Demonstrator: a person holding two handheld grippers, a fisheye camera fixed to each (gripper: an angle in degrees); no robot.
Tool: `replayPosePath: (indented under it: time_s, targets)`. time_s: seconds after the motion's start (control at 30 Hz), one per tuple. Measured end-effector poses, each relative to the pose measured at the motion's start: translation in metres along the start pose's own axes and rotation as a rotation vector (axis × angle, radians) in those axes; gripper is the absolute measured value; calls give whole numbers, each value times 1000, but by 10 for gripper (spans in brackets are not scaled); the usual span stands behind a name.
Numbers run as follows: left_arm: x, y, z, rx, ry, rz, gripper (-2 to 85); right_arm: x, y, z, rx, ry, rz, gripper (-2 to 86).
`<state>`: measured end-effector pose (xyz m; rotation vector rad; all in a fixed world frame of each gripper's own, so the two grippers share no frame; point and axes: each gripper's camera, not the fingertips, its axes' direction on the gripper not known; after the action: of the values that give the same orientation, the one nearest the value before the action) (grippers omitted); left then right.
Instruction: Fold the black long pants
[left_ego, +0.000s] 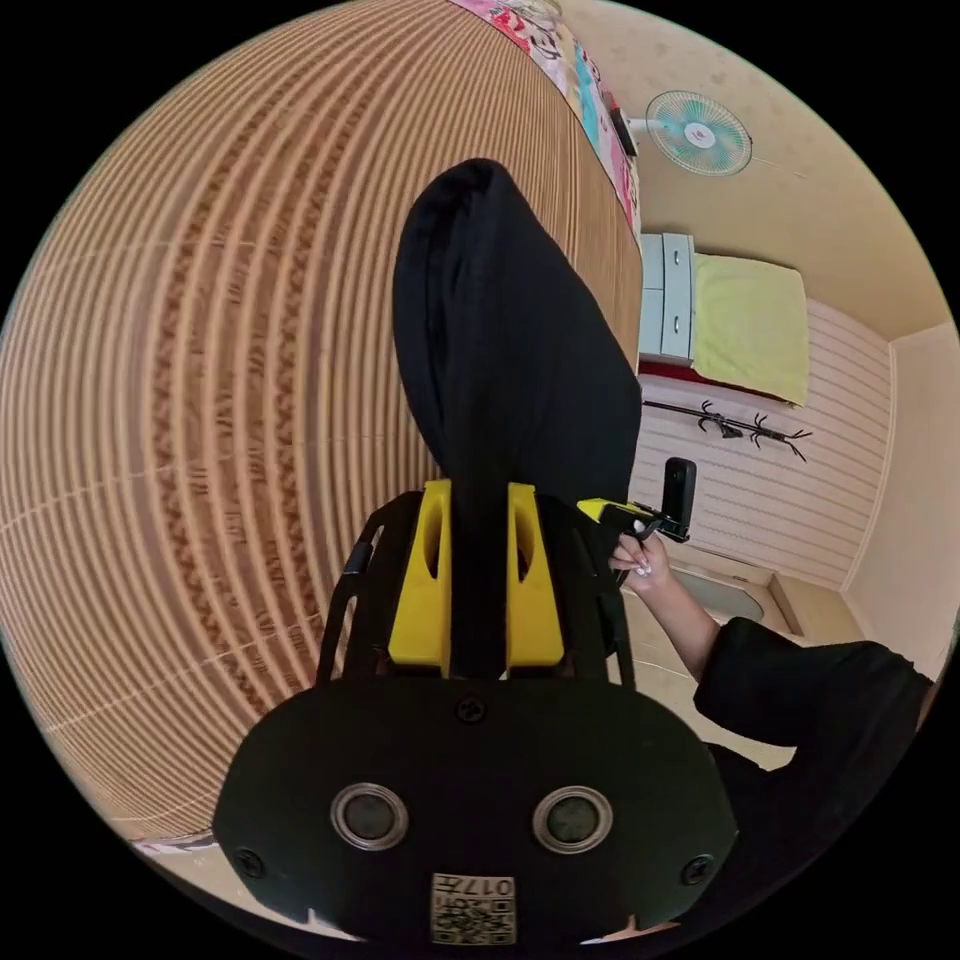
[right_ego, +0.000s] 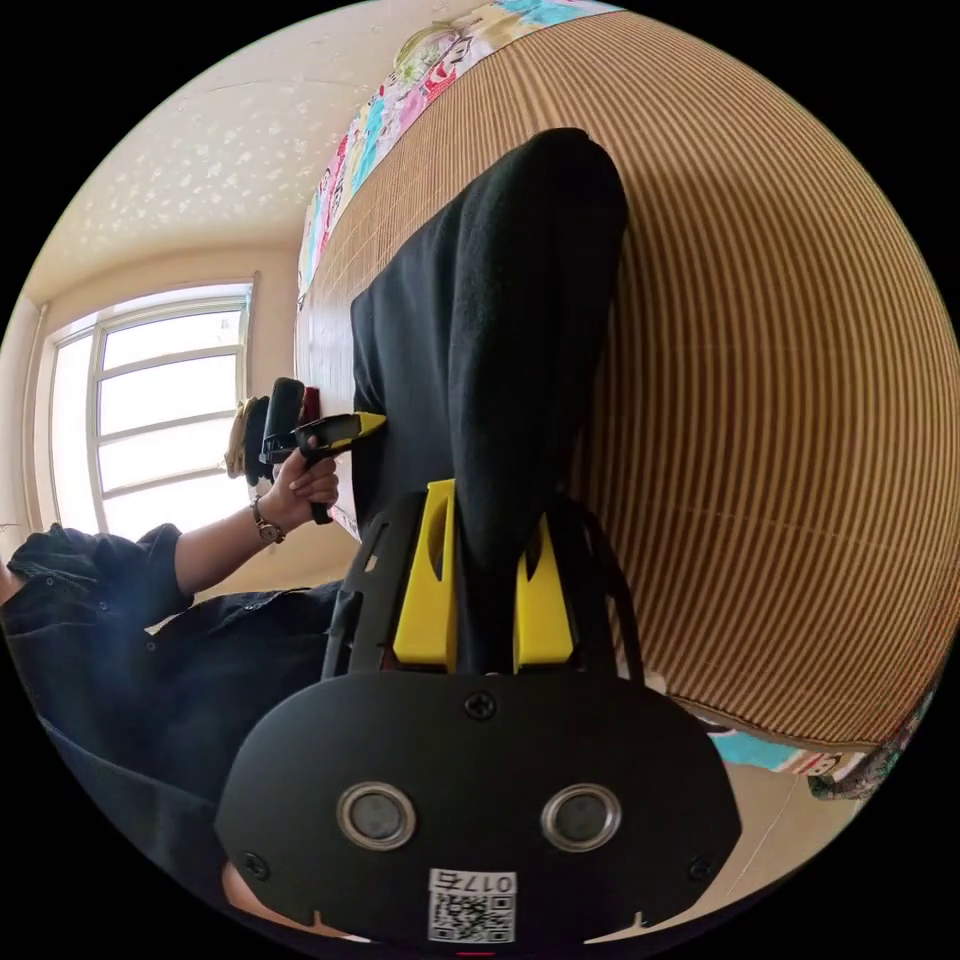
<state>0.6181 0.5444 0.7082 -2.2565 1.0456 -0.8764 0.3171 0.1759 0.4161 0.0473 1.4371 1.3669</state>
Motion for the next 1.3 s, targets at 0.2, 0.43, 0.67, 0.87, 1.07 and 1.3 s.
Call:
replayPosePath:
  time_s: [0.2,0.43,0.67,0.87,1.07,1.3]
  targets:
    - [101,-40,154,-140,17,54,86,89,39,-111,86,124,109,59]
    - [166,-64,239,-183,-2,57,101,110,67,-168,232,263,251,83]
    - [182,-24,201,-250,-134,97,96,14,92,-147,571,561,347,72]
    - [201,37,77,-173,-425,208,79,51,58,-55,366,706,550,13]
    - [191,140,-118,244,-573,-5,53,33,53,-73,595,476,864,3]
    - [207,302,-308,864,-757,-175,13,-154,-4,-5,741,487,506,2]
